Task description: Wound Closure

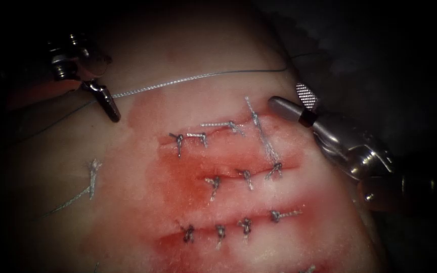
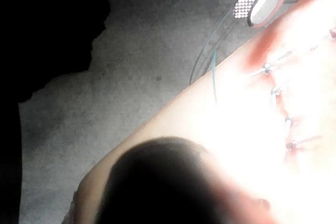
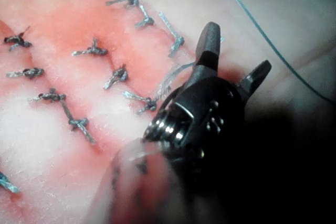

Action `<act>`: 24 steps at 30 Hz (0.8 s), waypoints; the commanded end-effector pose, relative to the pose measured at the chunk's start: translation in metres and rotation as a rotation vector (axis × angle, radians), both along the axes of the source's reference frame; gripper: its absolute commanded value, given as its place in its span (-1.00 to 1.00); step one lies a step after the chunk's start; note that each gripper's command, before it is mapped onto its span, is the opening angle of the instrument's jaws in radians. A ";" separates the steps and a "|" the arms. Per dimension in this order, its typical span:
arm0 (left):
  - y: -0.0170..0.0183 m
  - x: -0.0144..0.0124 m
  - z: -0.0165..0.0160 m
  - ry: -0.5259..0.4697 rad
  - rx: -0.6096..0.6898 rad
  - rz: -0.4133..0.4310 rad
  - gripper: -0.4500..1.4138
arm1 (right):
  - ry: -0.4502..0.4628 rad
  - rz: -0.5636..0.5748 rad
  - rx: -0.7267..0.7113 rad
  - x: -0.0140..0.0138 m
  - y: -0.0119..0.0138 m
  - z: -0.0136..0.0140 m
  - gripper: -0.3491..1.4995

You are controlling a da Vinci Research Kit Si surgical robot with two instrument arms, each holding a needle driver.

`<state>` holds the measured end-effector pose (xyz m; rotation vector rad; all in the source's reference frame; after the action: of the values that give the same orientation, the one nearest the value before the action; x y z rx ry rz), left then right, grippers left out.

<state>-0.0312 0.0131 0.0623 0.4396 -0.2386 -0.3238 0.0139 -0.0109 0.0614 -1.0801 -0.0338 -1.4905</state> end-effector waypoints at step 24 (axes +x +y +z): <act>0.0028 0.0005 -0.0033 -0.443 0.450 -0.289 0.75 | 0.093 0.057 -0.002 0.0029 0.0000 0.0001 0.72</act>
<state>-0.0299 0.0140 0.0600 0.9182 -0.6401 -0.5475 0.0158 -0.0110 0.0612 -1.1421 0.0003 -1.3891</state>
